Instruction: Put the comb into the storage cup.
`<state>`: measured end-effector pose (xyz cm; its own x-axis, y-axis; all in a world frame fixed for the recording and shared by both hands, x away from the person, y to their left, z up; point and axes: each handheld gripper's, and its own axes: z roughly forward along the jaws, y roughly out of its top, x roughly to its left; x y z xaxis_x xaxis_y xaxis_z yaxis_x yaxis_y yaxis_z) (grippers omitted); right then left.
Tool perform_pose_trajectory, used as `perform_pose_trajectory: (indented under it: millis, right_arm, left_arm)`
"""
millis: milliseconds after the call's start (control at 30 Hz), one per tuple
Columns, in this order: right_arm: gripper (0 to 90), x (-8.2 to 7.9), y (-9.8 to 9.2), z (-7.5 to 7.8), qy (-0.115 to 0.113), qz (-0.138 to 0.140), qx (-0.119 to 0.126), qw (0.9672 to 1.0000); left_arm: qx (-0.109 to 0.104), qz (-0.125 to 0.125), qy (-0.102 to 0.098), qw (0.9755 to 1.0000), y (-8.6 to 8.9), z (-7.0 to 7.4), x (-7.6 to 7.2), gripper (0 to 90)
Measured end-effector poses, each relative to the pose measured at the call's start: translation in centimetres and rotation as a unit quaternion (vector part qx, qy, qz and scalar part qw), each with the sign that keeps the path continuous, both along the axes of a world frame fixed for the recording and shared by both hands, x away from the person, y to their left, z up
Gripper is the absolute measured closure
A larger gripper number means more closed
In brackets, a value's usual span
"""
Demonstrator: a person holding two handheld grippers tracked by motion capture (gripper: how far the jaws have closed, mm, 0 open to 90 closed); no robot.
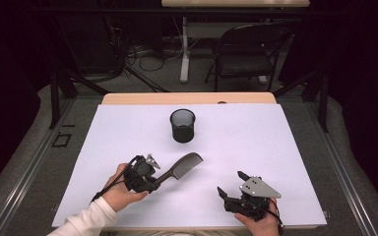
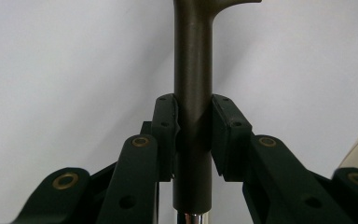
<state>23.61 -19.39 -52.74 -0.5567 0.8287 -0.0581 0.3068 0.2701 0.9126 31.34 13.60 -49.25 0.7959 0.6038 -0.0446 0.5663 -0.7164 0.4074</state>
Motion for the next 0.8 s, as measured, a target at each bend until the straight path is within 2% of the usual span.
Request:
perform_pose_trajectory:
  millis: [500,800]
  right_arm:
    - [16.7,0.0,0.1,-0.1,0.004,0.000,-0.001,1.0000]
    - [16.7,0.1,0.1,-0.2,0.006,-0.002,-0.002,1.0000]
  left_arm:
    - [-0.049,0.013,-0.037,0.9981,0.8,1.9,0.1,72.9]
    - [-0.093,0.026,-0.061,0.9935,1.2,3.0,0.3,72.9]
